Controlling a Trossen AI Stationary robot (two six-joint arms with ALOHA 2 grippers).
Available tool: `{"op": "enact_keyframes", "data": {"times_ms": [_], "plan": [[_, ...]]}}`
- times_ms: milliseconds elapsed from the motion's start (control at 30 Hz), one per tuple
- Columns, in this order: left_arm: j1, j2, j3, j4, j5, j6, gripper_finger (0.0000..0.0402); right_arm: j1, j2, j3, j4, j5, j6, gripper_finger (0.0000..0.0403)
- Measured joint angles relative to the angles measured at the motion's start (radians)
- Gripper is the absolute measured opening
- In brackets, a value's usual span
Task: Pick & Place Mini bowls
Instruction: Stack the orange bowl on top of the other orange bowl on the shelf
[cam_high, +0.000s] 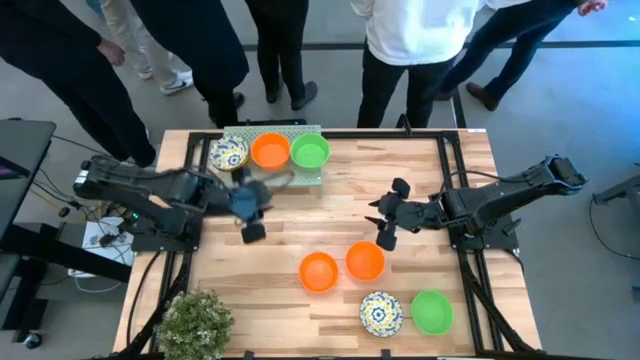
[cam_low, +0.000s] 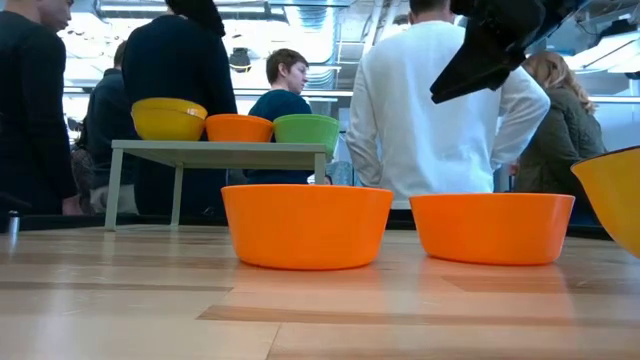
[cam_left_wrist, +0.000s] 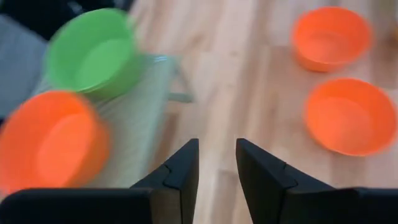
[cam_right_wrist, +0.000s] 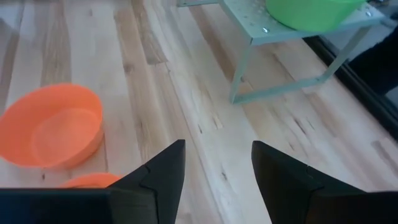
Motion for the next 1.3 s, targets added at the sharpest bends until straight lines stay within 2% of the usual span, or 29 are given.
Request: {"op": "enact_keyframes", "data": {"times_ms": [267, 600, 667, 767, 933, 1067, 1300], "plan": [[-0.164, 0.156, 0.000, 0.082, 0.002, 0.000, 0.0108, 0.000, 0.000, 0.000, -0.007, 0.000, 0.050, 0.0178], [-0.237, 0.405, 0.000, 0.182, 0.013, 0.036, 0.0108, 0.000, 0.000, 0.000, -0.008, -0.054, 0.053, 0.0172], [-0.235, 0.441, 0.000, 0.185, 0.086, 0.040, 0.0108, 0.000, 0.000, 0.000, -0.008, -0.054, 0.068, 0.0171], [-0.236, 0.486, 0.000, 0.236, 0.259, 0.099, 0.0108, -0.001, 0.000, 0.000, -0.008, -0.053, 0.091, 0.0170], [-0.242, 0.547, -0.001, 0.373, 0.383, 0.226, 0.0108, 0.000, 0.000, 0.000, -0.008, -0.053, 0.092, 0.0171], [-0.241, 0.596, -0.001, 0.425, 0.402, 0.295, 0.0108, 0.000, 0.000, 0.000, -0.008, -0.052, 0.094, 0.0169], [-0.215, 0.633, -0.001, 0.444, 0.399, 0.307, 0.0108, 0.000, 0.000, 0.000, -0.008, -0.052, 0.094, 0.0169]]}}
